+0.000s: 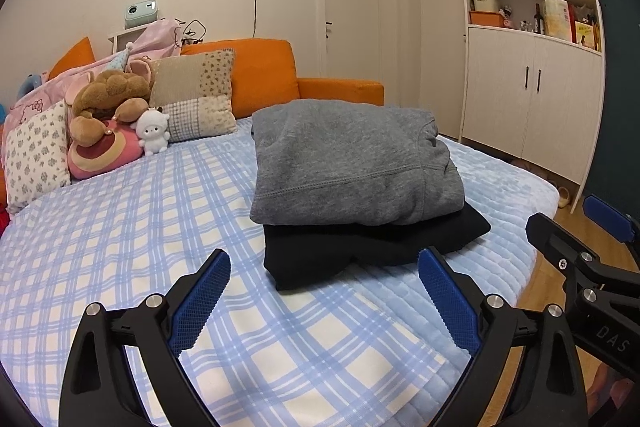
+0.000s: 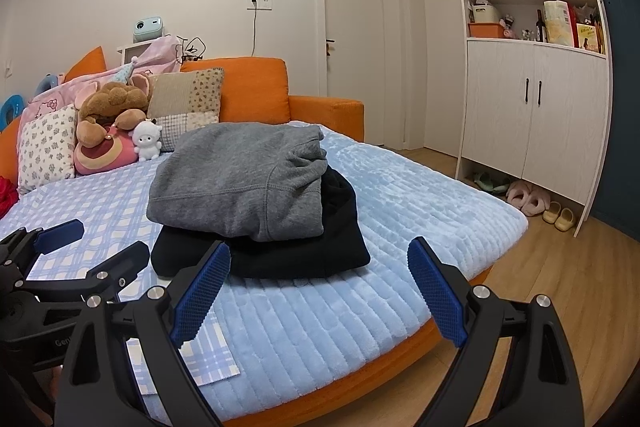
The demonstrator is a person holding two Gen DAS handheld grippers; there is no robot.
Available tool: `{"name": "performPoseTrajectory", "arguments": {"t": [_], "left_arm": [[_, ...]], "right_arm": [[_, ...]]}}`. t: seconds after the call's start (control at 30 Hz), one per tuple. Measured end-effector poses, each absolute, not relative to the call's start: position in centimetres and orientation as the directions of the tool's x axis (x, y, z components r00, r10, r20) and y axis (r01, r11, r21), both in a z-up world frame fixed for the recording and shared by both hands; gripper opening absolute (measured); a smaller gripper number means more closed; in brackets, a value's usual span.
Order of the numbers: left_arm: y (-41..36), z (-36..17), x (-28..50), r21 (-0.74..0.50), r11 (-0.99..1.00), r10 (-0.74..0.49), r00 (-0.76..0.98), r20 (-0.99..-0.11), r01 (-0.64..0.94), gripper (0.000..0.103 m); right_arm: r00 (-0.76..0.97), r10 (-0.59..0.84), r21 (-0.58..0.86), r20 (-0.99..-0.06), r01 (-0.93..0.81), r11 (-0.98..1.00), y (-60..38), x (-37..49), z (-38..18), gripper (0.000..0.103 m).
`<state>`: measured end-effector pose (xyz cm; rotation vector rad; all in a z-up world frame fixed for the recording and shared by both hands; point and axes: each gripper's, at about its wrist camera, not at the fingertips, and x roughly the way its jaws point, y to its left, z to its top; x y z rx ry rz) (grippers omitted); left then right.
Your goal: Fold large clothes
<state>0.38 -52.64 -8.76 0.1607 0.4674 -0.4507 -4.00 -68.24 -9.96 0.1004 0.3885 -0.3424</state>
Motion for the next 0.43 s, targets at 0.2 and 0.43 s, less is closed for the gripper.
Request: {"name": "performPoseTrajectory", "arguments": {"t": [0.2, 0.43], "left_arm": [[-52.72, -8.71, 0.45, 0.060, 0.899, -0.360, 0.810, -0.463, 0.434, 0.099], [-52.42, -8.60, 0.61, 0.053, 0.900, -0.366, 0.814, -0.450, 0.434, 0.100]], "right_arm": [[0.868, -0.309, 0.026, -0.388, 0.345, 0.938, -68.26, -3.80, -10.04, 0.089], [0.871, -0.308, 0.030, -0.384, 0.345, 0.938, -68.33, -3.59, -9.88, 0.089]]}}
